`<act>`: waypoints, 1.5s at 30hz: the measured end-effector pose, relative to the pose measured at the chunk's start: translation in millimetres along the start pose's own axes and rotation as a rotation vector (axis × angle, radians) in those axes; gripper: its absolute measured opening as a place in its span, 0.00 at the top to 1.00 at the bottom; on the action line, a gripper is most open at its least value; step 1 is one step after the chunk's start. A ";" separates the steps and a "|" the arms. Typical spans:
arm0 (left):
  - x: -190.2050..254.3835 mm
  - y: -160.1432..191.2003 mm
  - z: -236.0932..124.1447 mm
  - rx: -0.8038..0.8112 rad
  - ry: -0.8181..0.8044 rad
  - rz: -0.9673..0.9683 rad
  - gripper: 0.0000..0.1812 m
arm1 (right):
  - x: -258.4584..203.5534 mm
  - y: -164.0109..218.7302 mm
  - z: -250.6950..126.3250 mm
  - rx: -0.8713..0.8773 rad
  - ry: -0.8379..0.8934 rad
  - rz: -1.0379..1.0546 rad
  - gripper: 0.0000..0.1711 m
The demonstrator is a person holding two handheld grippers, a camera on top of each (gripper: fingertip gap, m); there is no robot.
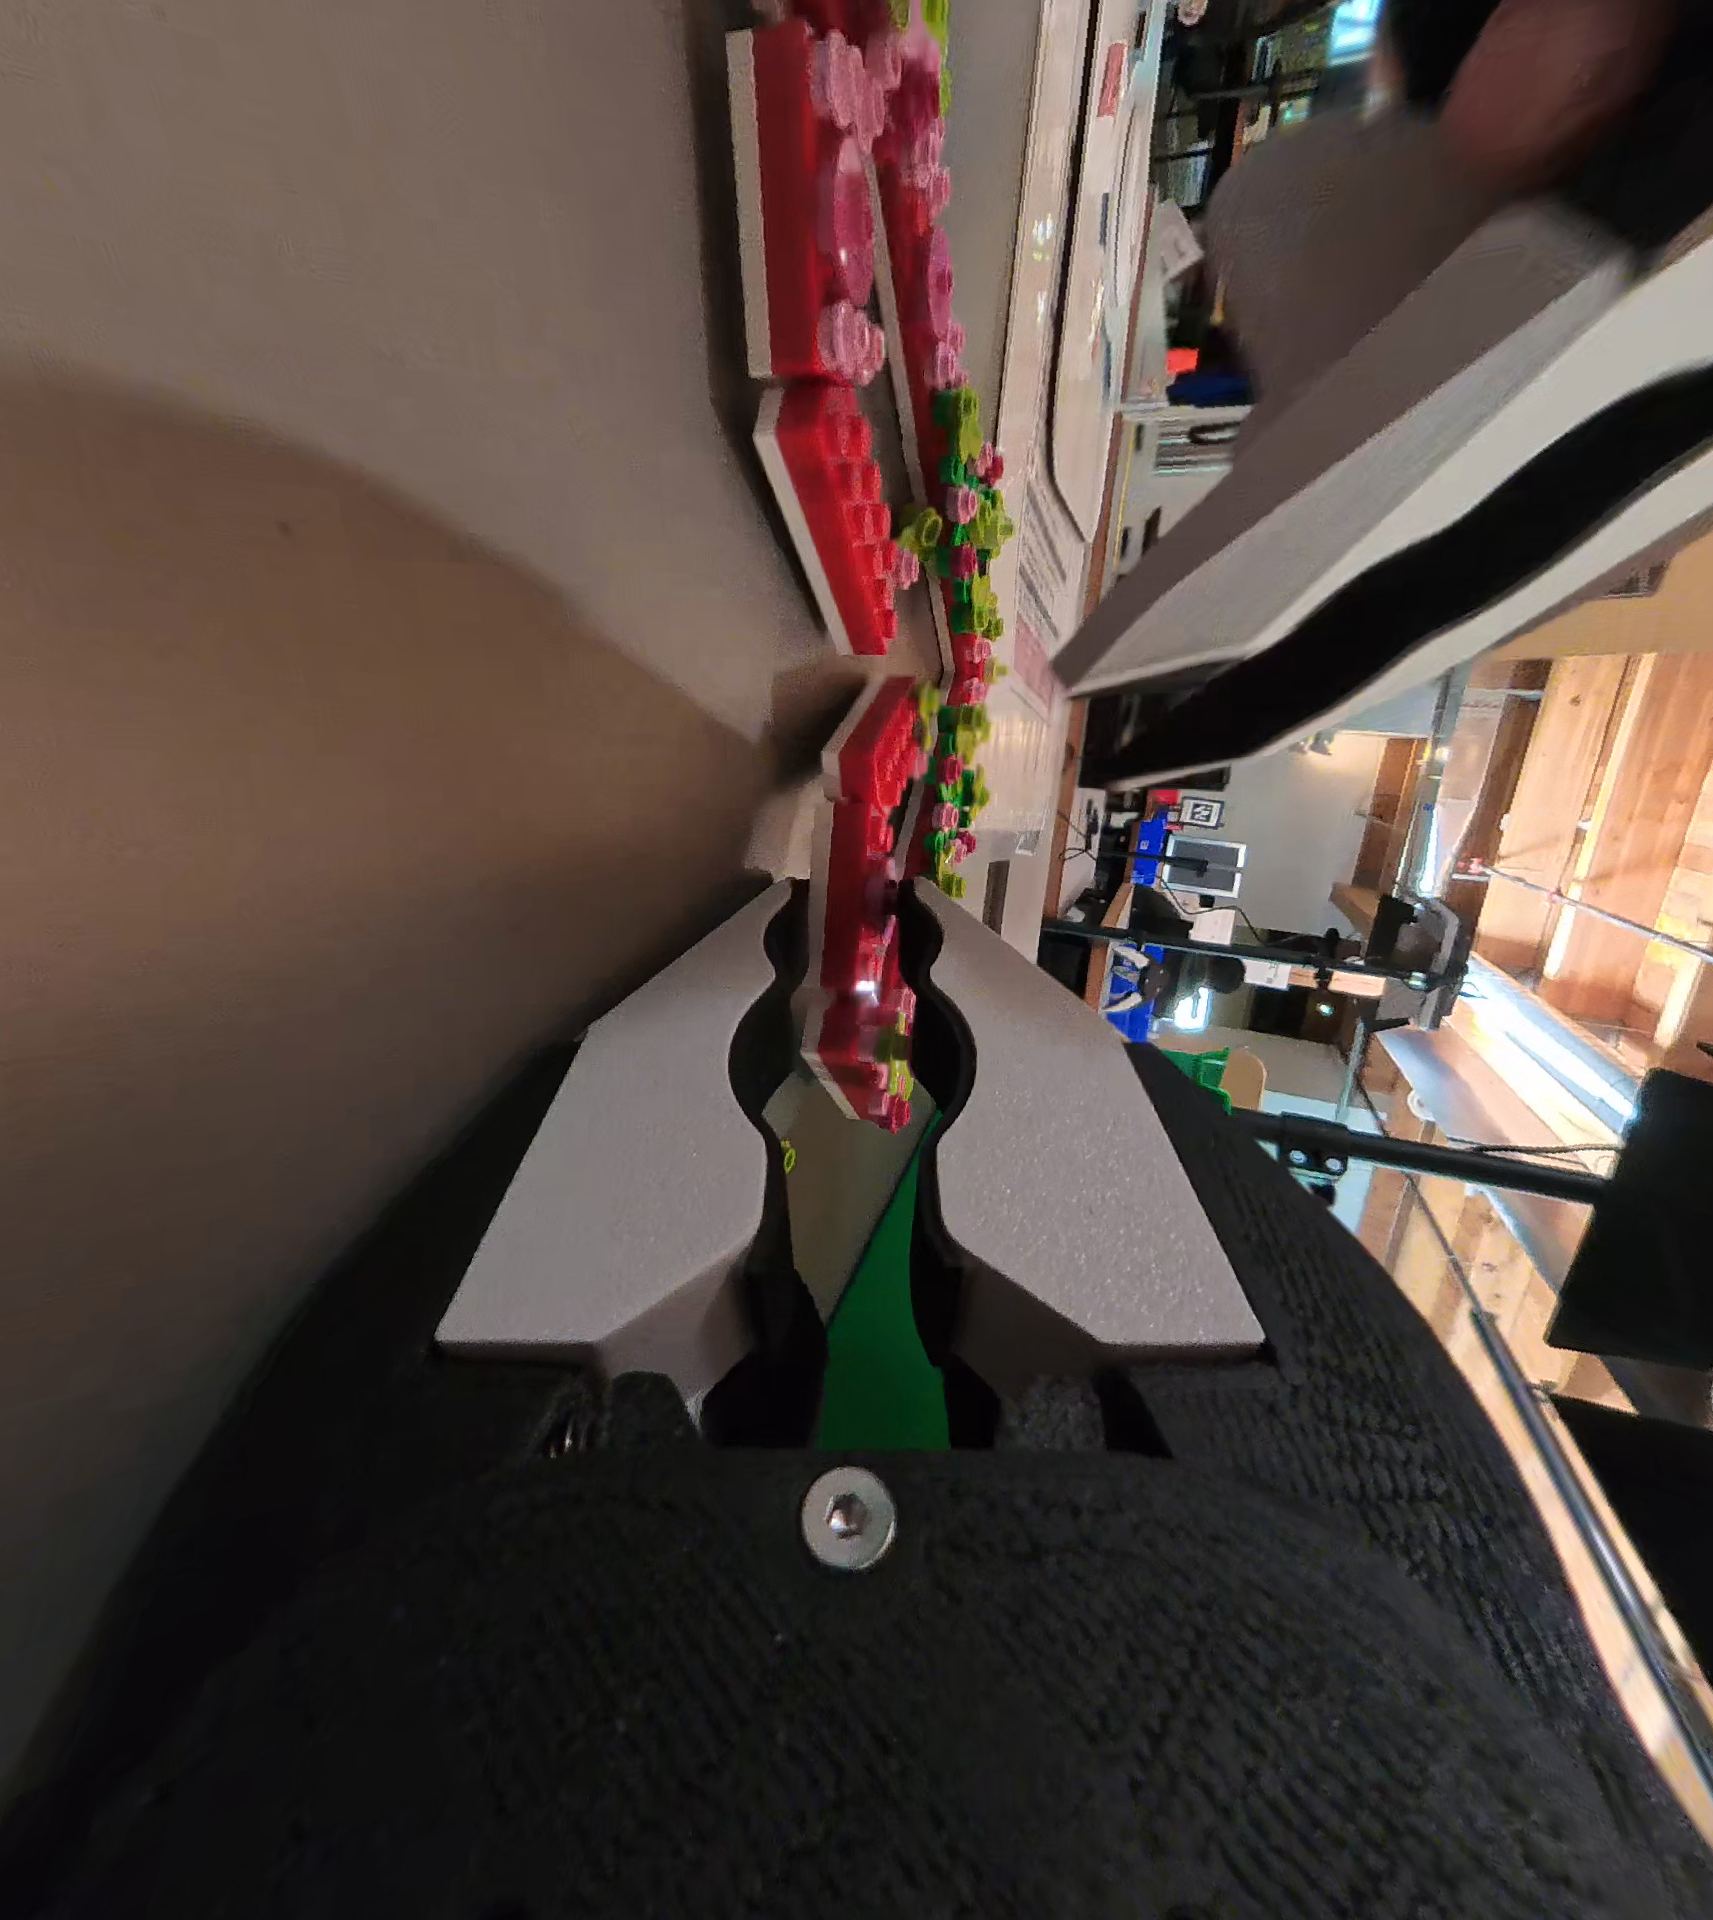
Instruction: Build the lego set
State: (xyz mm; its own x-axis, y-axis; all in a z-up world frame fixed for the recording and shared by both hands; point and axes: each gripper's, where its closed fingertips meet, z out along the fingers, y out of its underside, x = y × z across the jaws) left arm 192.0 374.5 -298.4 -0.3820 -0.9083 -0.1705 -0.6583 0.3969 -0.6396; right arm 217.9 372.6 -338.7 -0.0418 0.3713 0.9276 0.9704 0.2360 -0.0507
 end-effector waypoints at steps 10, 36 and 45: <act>40.7 -5.5 -107.6 0.338 -0.308 -0.256 0.71 | 6.6 -8.5 -22.9 0.082 -0.074 0.192 0.71; 99.8 131.1 -240.3 0.538 -1.471 -0.322 0.71 | 50.7 -43.8 -83.3 0.660 -0.039 0.866 0.70; 102.1 127.8 -235.0 0.527 -1.454 -0.307 0.71 | 47.7 -48.7 -83.3 0.668 -0.059 0.843 0.71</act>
State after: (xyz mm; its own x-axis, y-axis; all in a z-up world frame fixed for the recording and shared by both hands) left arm -83.5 363.5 -221.4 0.8474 -0.4098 -0.3377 -0.1814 0.3742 -0.9094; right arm 188.4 304.0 -261.1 0.5508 0.6820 0.4811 0.3667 0.3201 -0.8735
